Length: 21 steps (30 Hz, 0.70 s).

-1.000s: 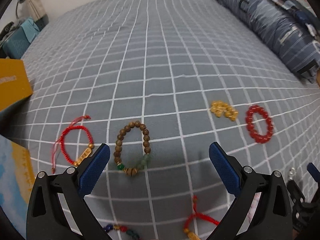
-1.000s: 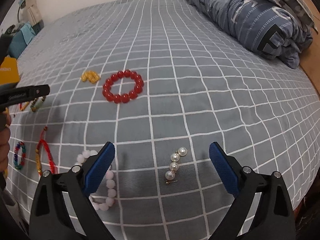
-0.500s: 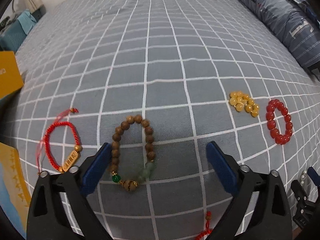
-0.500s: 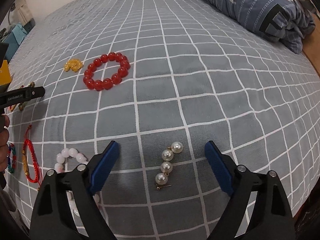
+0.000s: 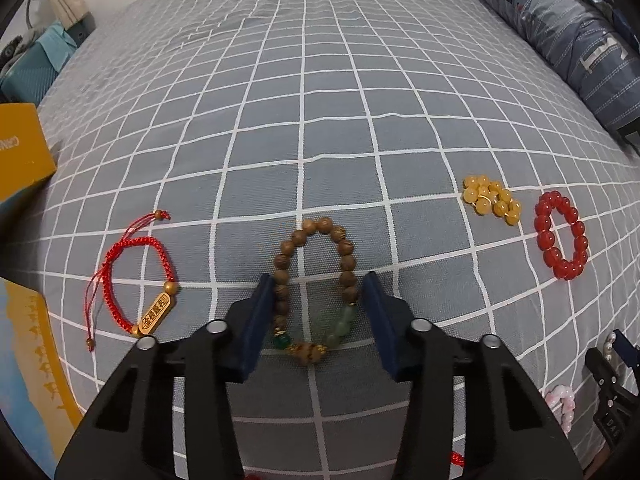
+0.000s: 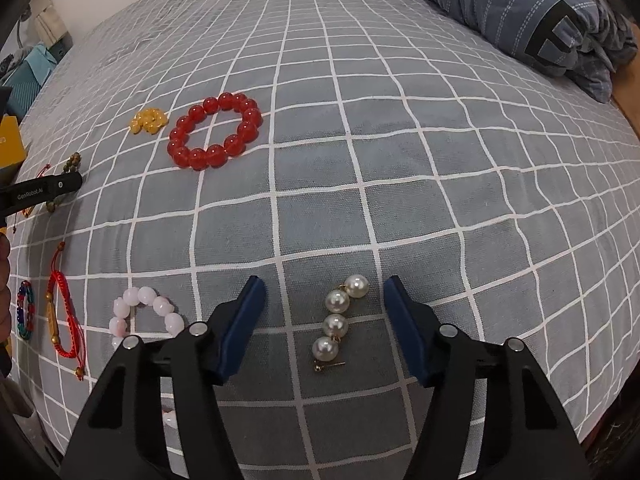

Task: Organize jewelry
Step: 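Grasp the brown wooden bead bracelet with left tool while right tool grasps pearl earring, then carry the wooden bracelet and pearl earring with both tools into the white box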

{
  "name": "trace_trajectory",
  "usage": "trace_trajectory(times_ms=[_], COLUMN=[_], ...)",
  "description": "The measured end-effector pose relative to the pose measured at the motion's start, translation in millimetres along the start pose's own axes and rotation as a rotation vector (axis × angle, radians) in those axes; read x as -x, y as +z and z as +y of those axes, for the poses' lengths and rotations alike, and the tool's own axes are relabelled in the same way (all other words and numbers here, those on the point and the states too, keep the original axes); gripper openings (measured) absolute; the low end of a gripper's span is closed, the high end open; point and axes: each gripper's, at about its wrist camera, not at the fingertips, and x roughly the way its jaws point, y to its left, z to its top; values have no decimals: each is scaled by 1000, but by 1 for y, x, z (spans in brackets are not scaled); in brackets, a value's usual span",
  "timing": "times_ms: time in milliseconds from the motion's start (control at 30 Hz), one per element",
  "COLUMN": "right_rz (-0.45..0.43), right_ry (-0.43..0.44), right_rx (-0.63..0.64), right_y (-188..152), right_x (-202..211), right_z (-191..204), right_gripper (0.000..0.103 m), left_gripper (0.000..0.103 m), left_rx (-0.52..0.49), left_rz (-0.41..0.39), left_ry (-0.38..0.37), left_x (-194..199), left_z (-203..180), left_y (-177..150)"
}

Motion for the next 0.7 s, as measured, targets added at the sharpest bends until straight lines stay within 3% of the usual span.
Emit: trace_trajectory(times_ms=[200,267,367,700], right_rz=[-2,-4,-4,-42], right_ry=[6,5,8,13], right_rx=[1,0,8,-12], right_y=[0,-1,-1,-3], right_x=[2,3,3,13], right_z=[0,0,2,0], right_gripper=[33,19,11,10], left_gripper=[21,14,8,7], left_rx=[6,7,5,7], left_rz=[-12,-20,-30,-76], left_ry=[-2,-2,-8,-19], left_x=[10,13,14,29], left_z=[-7,-7,-6,-7], left_y=[-11,-14,-14,-20])
